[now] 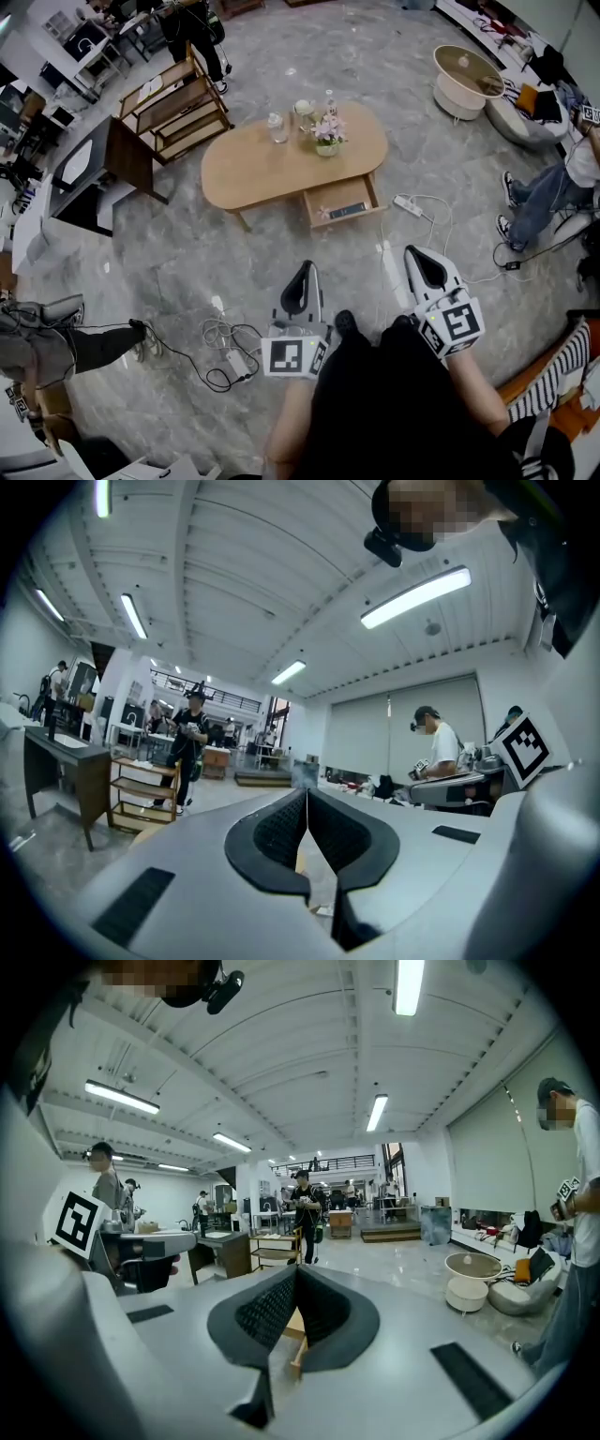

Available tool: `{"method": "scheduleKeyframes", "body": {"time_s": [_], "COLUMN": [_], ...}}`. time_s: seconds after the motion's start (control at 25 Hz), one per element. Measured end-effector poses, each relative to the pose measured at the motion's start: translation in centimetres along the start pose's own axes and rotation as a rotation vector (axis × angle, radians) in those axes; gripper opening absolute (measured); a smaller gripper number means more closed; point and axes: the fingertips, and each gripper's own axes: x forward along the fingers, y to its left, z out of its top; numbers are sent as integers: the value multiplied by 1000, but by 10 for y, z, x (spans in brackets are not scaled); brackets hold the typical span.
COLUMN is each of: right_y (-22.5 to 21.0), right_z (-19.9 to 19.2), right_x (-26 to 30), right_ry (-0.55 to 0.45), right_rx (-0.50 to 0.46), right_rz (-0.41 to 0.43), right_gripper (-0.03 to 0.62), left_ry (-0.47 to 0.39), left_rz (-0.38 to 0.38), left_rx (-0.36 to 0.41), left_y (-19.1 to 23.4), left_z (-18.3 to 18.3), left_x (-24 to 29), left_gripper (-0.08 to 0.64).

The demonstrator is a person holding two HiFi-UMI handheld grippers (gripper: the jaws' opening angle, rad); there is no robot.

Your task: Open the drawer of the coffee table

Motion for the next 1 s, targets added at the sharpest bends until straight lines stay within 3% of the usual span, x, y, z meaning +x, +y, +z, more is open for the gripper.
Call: {"method": "scheduleKeyframes", "body": {"time_s": [0.44,1.0], "right_y": [-8,-12], "right_z": [2,6], "right_x": [-8,-9], "right_ry": [-1,-6], "right_rx": [9,10], "right_rz": [-10,-15], "right_gripper": [12,12], "left_ry": [31,53], "left_rz": [0,-31], "left_rx": [40,18], "left_y": [4,0], "left_z": [-5,-13], "left_x": [-2,3], "left_gripper": [14,14]}}
